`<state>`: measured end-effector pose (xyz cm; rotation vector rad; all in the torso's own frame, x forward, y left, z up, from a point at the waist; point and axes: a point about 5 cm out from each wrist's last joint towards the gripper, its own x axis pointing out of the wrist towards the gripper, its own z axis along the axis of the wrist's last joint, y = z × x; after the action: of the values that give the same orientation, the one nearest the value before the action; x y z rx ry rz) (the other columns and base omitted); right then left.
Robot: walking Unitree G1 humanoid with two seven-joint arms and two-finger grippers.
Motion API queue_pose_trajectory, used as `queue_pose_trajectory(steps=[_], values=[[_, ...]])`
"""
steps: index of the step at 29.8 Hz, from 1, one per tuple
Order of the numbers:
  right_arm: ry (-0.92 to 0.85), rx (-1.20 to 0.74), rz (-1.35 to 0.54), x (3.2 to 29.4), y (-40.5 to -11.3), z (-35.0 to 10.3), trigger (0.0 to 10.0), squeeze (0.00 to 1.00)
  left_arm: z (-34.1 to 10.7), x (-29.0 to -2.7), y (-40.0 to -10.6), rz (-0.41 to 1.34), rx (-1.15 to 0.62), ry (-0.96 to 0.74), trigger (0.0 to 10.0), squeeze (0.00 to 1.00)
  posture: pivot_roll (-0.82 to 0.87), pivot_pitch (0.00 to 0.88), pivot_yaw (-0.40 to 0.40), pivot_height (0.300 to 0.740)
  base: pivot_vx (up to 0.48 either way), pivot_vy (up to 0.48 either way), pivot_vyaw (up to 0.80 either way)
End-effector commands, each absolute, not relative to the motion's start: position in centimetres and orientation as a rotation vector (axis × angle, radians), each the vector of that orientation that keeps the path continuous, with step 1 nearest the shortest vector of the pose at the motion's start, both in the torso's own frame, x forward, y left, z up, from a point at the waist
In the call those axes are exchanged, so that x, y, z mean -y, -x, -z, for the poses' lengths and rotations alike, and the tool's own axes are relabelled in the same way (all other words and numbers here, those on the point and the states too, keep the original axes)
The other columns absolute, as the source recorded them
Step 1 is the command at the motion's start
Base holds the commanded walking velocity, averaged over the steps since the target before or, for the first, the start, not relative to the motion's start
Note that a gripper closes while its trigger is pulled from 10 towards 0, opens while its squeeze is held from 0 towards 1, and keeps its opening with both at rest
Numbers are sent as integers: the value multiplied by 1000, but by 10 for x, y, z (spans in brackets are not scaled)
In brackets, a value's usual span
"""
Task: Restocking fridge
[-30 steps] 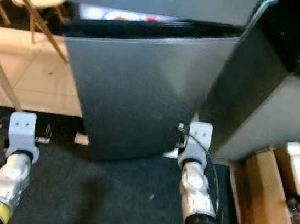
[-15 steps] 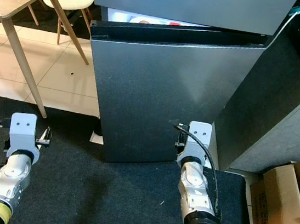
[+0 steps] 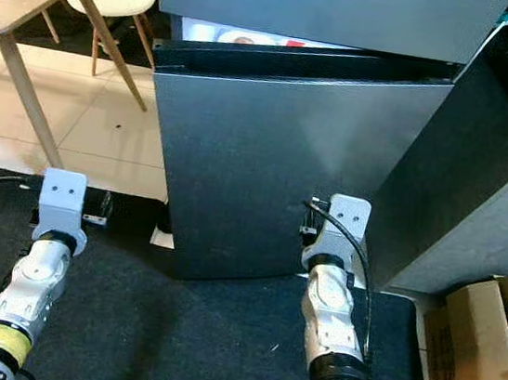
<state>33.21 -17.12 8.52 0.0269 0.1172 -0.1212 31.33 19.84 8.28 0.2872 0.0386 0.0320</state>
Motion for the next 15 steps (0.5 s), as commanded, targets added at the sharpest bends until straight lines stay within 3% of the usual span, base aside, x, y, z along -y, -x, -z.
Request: queue_pose_trajectory(steps=[1,10,15], values=[[-28,-120,140,176,-329,-82,10000,0,-82,-187,-309,64,-24,-342,10000,0,18,107,-11,740,322,0,0],[-26,-125,143,177,-327,-79,10000,0,-78,-145,-288,348,29,-456,10000,0,18,109,-10,740,305,0,0],[-25,-131,145,178,-326,-78,10000,0,-79,-144,-284,356,34,-459,10000,0,21,110,-10,740,243,0,0]])
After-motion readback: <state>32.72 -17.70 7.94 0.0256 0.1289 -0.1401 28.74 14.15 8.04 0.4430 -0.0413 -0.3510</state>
